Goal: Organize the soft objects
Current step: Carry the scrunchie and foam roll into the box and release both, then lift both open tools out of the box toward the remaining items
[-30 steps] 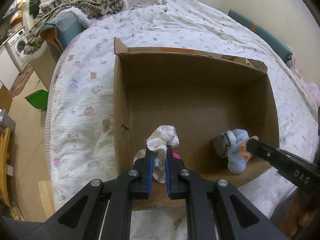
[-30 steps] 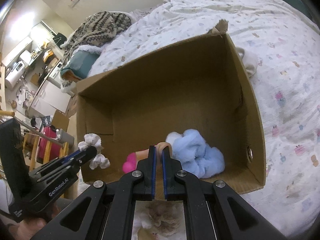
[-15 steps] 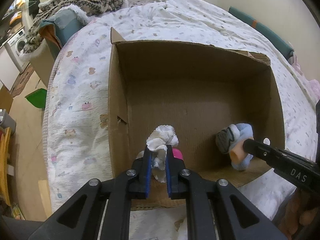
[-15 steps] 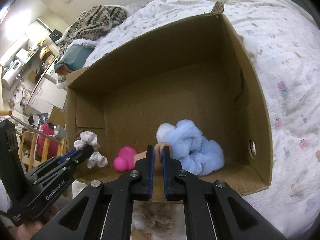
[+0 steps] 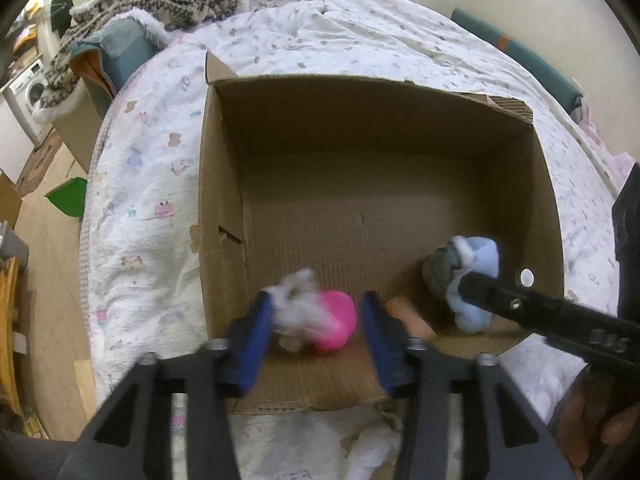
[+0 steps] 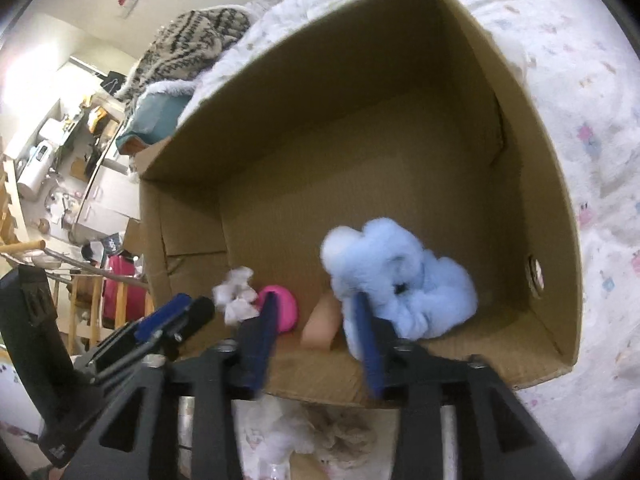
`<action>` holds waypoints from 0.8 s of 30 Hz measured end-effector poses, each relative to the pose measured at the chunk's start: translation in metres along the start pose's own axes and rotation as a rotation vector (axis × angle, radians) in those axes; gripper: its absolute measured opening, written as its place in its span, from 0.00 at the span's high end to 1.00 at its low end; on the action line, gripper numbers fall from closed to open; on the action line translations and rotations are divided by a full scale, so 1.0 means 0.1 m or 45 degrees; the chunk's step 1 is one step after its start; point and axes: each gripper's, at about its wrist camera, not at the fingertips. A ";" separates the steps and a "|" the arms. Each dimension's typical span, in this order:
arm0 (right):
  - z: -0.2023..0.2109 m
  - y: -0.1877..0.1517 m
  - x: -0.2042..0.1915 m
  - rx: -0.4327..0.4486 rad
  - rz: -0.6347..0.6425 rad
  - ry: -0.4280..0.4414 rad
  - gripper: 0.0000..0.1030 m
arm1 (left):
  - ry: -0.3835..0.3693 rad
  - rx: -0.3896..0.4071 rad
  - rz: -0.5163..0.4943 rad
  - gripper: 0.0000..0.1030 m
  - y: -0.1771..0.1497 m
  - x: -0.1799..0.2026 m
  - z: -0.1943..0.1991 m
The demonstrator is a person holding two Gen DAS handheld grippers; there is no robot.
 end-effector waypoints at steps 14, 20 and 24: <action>0.13 0.02 -0.14 0.111 0.079 -0.072 0.38 | -0.019 0.013 0.034 0.37 0.02 -0.06 0.06; 0.18 -0.01 -0.15 0.124 0.078 -0.086 0.38 | 0.000 0.048 0.031 0.37 0.00 -0.07 0.18; 0.22 -0.04 -0.15 0.133 0.081 -0.097 0.38 | 0.000 0.069 0.039 0.37 -0.03 -0.12 0.27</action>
Point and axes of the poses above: each gripper's, at about its wrist camera, not at the fingertips, and z roughly against the way its jaws point, x to its right, y to its top, and after that the axes turned 2 degrees about y, right-handed
